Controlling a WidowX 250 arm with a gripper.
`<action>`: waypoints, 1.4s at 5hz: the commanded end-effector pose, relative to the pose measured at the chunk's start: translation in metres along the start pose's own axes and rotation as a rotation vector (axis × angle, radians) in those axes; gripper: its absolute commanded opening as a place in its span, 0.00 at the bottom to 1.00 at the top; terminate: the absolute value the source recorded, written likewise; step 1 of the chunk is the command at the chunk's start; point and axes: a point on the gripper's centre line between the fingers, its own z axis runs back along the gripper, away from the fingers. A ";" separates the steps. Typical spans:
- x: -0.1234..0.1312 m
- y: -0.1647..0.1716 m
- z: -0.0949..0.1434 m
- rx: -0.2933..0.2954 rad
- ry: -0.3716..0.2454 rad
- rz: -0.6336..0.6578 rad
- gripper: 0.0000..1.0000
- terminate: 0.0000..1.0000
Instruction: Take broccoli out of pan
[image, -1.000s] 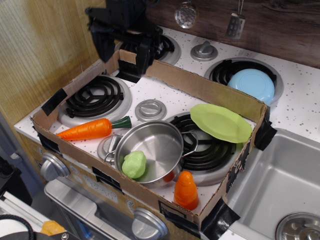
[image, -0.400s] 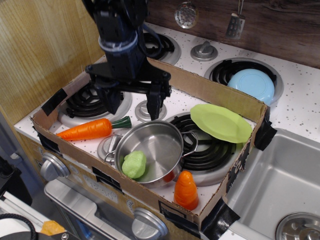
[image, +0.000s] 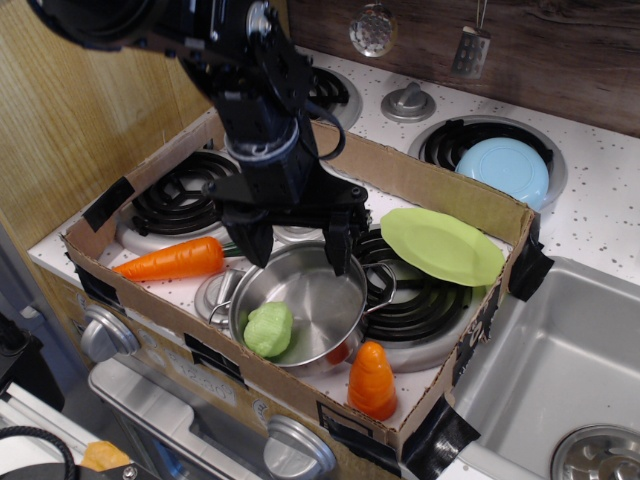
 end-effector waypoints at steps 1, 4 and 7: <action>-0.005 0.002 -0.014 0.003 -0.026 0.026 1.00 0.00; -0.009 0.012 -0.023 0.033 -0.020 0.042 1.00 0.00; -0.022 0.017 -0.026 0.009 -0.004 0.015 0.00 0.00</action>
